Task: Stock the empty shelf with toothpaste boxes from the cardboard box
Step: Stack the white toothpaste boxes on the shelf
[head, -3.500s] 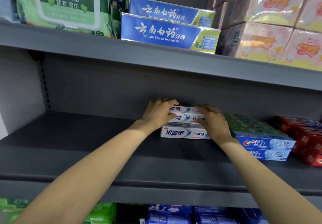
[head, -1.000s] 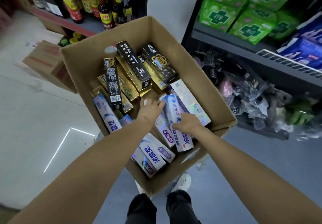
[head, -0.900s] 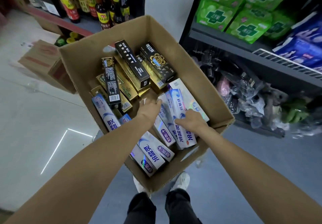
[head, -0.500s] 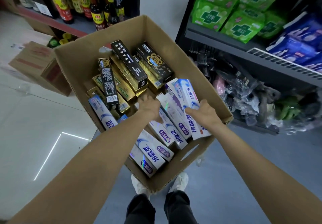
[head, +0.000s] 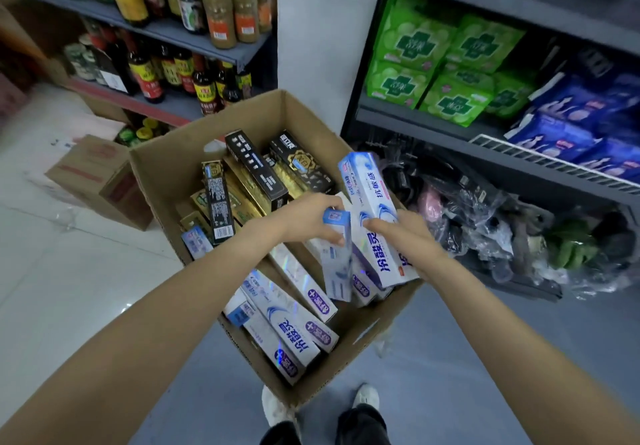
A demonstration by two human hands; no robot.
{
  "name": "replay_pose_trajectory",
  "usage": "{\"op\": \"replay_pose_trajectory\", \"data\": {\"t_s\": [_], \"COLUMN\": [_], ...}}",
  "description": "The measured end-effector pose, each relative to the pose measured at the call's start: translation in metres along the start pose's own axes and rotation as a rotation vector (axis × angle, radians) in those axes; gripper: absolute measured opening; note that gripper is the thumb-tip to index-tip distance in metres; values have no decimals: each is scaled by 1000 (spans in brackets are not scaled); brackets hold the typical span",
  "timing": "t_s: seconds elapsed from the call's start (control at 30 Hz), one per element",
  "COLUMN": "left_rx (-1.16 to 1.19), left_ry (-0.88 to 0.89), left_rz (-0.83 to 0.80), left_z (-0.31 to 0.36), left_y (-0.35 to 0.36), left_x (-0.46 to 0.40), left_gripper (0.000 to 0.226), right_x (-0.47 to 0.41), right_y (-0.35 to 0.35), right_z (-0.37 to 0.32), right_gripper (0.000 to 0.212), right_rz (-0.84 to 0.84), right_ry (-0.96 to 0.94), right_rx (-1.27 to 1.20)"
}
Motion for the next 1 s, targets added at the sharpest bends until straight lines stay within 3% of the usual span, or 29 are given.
{"op": "replay_pose_trajectory", "data": {"t_s": [0.07,0.2,0.37,0.53,0.6,0.7,0.8,1.0], "left_rx": [48,330,658,867,915,859,876,821], "left_ry": [29,47,29,15,31,10,54,97], "left_rz": [142,482,683,830,806,613,438,188], "left_z": [27,84,159,240,271,321,372,427], "left_y": [-24,-81,-110,-96,-80,-34,0,-7], "left_x": [-7,-25,-79,-163,-198,-247,-282,-343], "left_gripper": [31,54,18,29,43,70,67,58], "right_x": [6,13,13,7,3,-4,-7,-33], "right_y": [-19,-75,-171,-278,-321,-383,-432,-503], "right_z": [-13,-31,-51,-66,-67,-70,-75,-69], "right_gripper": [13,34,39,43,44,53,60,41], "right_rz": [-1,49,46,81,160,315,351,224], "right_ry": [-54,-118,-214,-342,-386,-453,-515,-519], "right_rx": [-84,-206,-165,-126,-174,-245,-294,-447]}}
Point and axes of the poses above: each hand's wrist, its own x-axis away from the middle knuckle, its own y-axis out of the palm, z = x × y, the point moved 8 cm from there along -x, towards the middle knuckle, and after that the axes turned 5 degrees about y, right-handed, at the moved point
